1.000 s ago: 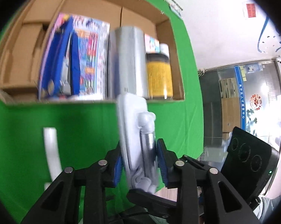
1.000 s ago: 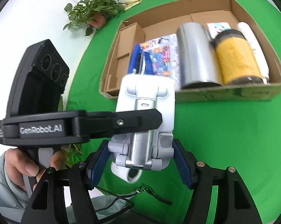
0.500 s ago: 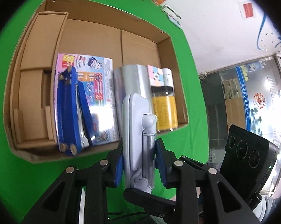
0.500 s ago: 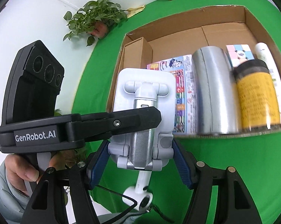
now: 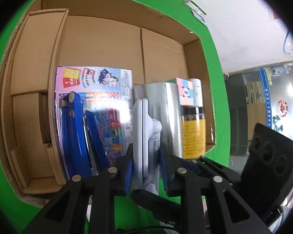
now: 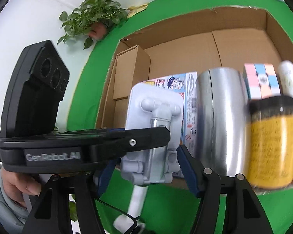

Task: Organize rigid objects
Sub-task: 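Open both tools and withdraw them from the tray, then grasp the white fan head with the right tool while the left tool grasps its handle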

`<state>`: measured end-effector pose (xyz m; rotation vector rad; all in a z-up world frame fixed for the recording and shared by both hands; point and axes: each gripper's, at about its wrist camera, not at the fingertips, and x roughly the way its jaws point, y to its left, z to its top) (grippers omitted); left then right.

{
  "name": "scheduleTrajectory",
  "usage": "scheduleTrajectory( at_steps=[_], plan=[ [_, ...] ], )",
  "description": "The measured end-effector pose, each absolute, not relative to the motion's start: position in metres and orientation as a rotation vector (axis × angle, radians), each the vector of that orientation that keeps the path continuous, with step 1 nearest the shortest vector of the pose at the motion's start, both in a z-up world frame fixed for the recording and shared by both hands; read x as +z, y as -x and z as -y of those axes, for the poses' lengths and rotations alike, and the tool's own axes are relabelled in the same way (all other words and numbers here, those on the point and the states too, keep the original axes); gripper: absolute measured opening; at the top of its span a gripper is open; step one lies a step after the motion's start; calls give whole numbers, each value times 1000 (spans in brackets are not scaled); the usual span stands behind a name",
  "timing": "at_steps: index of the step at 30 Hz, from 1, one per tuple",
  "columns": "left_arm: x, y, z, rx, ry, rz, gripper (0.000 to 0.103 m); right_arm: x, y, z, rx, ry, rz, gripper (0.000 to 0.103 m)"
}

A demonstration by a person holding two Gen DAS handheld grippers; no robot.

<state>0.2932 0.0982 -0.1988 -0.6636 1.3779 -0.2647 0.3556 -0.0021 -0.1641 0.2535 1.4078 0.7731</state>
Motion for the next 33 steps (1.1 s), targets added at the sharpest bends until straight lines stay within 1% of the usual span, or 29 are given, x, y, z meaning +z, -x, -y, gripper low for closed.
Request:
scheduleTrajectory(
  at_steps=[3,4,5,6,7,8,12,18,19,20,21,22,24,25,26,27,28,29,31,33],
  plan=[
    [-194,-292,-108,-216,681,-1340,24,-160,-359,5,776,-238,-1391,63],
    [-190,-291,-114,-213,710,-1314,30,-157,-359,8,771,-226,-1380,63],
    [-184,-288,-119,-212,742,-1287,34,-154,-358,9,767,-217,-1372,69],
    [-178,-286,-123,-203,752,-1268,44,-150,-356,12,755,-209,-1364,74],
    [-169,-282,-127,-189,746,-1242,54,-146,-353,17,735,-201,-1357,87],
    [-158,-278,-130,-180,727,-1207,57,-143,-350,21,719,-199,-1352,97],
    [-129,-261,-137,-157,656,-1141,58,-128,-333,35,674,-193,-1334,102],
    [-112,-216,-145,-96,612,-1095,58,-99,-299,40,623,-109,-1264,102],
    [-111,-208,-146,-89,613,-1088,51,-94,-294,39,620,-90,-1252,99],
    [-110,-201,-146,-79,603,-1085,39,-89,-289,39,625,-77,-1236,80],
    [-108,-195,-147,-68,583,-1091,8,-82,-282,38,646,-67,-1211,65],
    [-108,-187,-146,-51,556,-1105,3,-76,-278,37,657,-51,-1198,45],
    [-102,-170,-145,-42,512,-1085,3,-66,-268,35,652,-16,-1164,44],
    [-96,-159,-145,-40,492,-1057,7,-62,-265,36,649,-20,-1149,57],
    [-92,-152,-145,-27,472,-1045,12,-59,-262,35,639,-24,-1142,92],
    [-89,-148,-144,-12,453,-1040,39,-56,-259,36,615,-33,-1136,103],
    [-87,-142,-144,12,432,-1035,77,-55,-256,36,593,-50,-1119,103],
    [-84,-133,-144,35,415,-1008,87,-56,-253,34,583,-52,-1125,103],
    [-83,-116,-144,5,421,-933,88,-63,-249,27,589,-32,-1160,102],
    [-92,-109,-145,-27,447,-970,88,-72,-241,21,602,-4,-1198,102]
  ],
)
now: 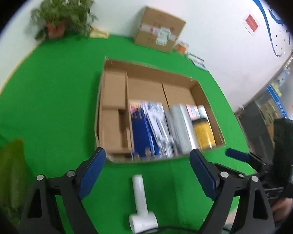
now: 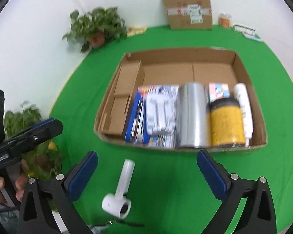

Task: Organize rigid objects
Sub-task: 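Grasp the white fan head with the right tool while the left tool grasps its handle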

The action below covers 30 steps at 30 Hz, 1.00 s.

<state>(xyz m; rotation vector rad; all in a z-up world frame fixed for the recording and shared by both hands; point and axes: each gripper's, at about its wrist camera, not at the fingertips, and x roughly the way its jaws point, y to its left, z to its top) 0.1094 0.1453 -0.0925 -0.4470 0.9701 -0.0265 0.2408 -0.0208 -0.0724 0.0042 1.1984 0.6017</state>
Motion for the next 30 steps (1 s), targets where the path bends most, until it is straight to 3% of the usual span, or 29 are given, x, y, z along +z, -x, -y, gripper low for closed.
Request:
scheduleTrajectory(
  at_steps=[7,13,22,30],
  plan=[
    [-204,-82,-151,-75,779,-1308,86,-118,-209,1,683,69,-1365,102],
    [-273,-66,-129,-59,870,-1502,84,-148,-183,-3,737,154,-1475,102],
    [-285,-90,-70,-278,1054,-1529,83,-177,-176,42,638,103,-1586,101],
    [-275,-115,-81,-209,1062,-1468,83,-181,-160,56,705,200,-1491,101]
  ],
)
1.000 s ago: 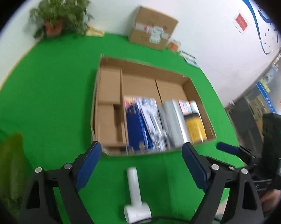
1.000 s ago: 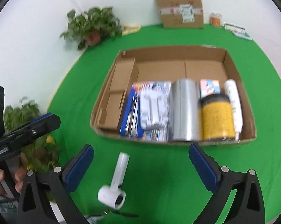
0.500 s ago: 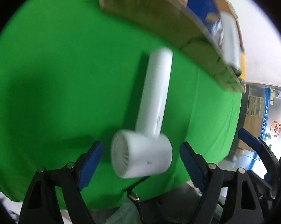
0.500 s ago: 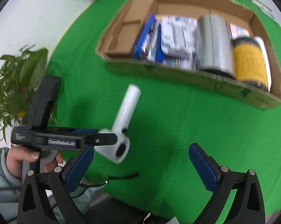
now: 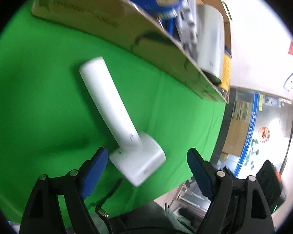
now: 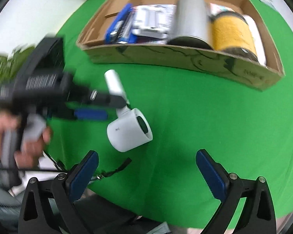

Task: Organize rigid objects
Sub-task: 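Grasp the white fan head with the right tool while the left tool grasps its handle, then carry the white fan over the tray and lower it in upright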

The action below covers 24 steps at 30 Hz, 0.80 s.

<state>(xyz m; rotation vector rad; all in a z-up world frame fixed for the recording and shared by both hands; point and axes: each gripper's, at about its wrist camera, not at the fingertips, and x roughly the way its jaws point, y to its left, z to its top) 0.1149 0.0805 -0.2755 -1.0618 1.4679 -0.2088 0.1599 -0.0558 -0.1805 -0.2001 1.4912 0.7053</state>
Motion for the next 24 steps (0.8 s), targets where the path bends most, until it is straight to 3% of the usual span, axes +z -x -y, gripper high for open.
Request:
scheduleTrajectory(
  at_steps=[6,9,10,12,14,16,24],
  plan=[
    [-285,-129,-91,-105,1085,-1503,83,-187,-135,17,843,441,-1278,99],
    [-289,-135,-95,-53,1108,-1521,83,-201,-133,5,877,471,-1290,77],
    [-290,-136,-95,-48,1110,-1524,82,-206,-133,2,875,480,-1302,64],
    [-292,-137,-93,-43,1103,-1536,77,-218,-131,-2,890,479,-1339,55],
    [-295,-140,-90,-36,1079,-1569,63,-219,-129,-1,885,477,-1340,54],
    [-300,-140,-87,-19,1052,-1606,32,-220,-128,0,880,473,-1358,53],
    [-292,-145,-79,-6,1018,-1612,32,-210,-138,14,880,346,-1446,53]
  ],
)
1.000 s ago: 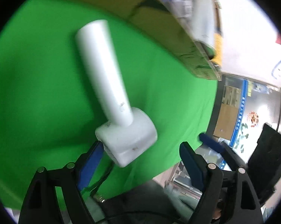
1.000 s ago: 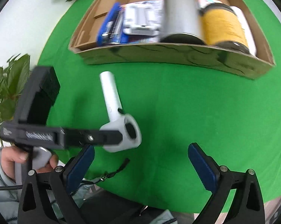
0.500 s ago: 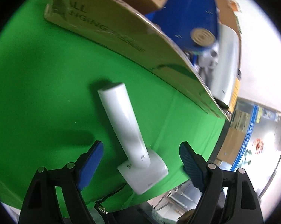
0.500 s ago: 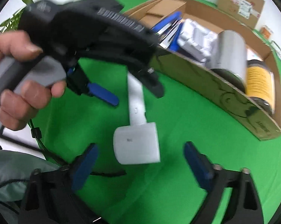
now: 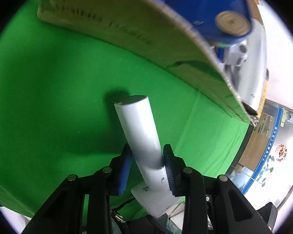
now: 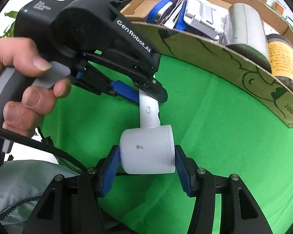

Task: Organize rigid objects
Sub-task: 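Carry the white fan over the tray and lower it in upright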

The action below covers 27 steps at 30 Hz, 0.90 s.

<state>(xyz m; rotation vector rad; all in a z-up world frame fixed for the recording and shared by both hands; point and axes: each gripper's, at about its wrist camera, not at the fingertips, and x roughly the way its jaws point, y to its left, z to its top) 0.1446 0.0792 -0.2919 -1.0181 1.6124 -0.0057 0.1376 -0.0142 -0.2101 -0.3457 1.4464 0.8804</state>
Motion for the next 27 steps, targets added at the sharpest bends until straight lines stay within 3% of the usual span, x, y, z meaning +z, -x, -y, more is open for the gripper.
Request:
scheduleTrajectory(
  at_steps=[4,10,15,20,27],
  plan=[
    [-249,-152,-84,27,965,-1568,31,-182,-141,20,903,336,-1377,53],
    [-111,-189,-96,-38,790,-1282,28,-102,-173,22,873,199,-1169,53],
    [-35,-232,-113,-57,655,-1115,28,-47,-213,-1,820,108,-1011,53],
    [-10,-269,-117,-90,602,-1073,28,-19,-254,-13,777,77,-928,53],
    [-24,-306,-122,-100,573,-1109,28,-30,-320,-18,740,42,-972,53]
  ],
)
